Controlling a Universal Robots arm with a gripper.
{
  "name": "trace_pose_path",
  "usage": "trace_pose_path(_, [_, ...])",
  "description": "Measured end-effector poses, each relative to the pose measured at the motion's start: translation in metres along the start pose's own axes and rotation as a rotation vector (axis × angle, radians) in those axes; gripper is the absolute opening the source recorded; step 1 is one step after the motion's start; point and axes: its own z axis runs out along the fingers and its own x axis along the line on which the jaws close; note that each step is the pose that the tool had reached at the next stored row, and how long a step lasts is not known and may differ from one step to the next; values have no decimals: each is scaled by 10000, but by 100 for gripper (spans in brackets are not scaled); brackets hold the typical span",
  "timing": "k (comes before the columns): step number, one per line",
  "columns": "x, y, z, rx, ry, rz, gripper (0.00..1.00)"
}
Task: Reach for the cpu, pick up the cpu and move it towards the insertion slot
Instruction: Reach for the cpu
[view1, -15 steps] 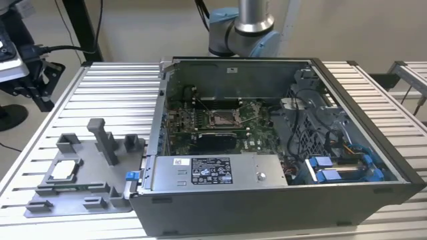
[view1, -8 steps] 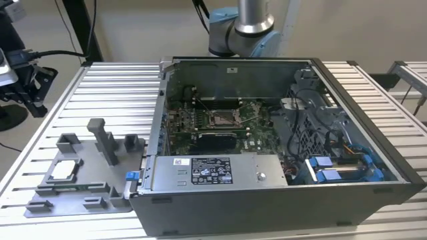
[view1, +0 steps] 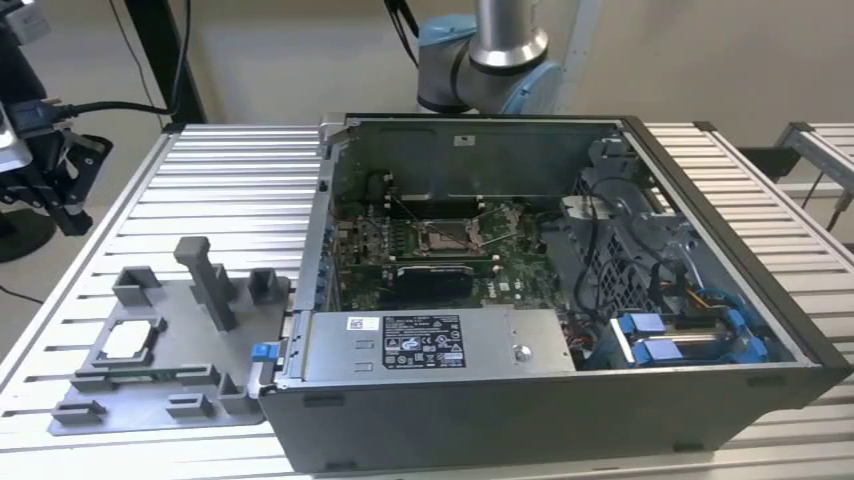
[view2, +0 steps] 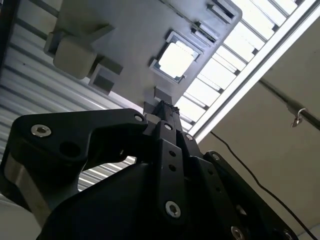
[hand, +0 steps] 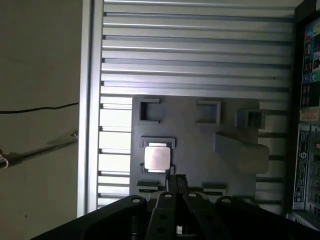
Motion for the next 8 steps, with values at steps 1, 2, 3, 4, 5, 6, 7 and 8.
trace_pose_path(1, [0, 0, 0, 0, 0, 0, 0])
trace_pose_path(2, [1, 0, 0, 0, 0, 1, 0])
trace_pose_path(3, [1, 0, 0, 0, 0, 0, 0])
trace_pose_path(4, [2, 0, 0, 0, -1, 0, 0])
trace_pose_path(5, [2, 0, 0, 0, 0, 0, 0])
trace_pose_path(6, [3, 0, 0, 0, 0, 0, 0])
trace_pose_path(7, [3, 0, 0, 0, 0, 0, 0])
trace_pose_path(8, [5, 0, 0, 0, -1, 0, 0])
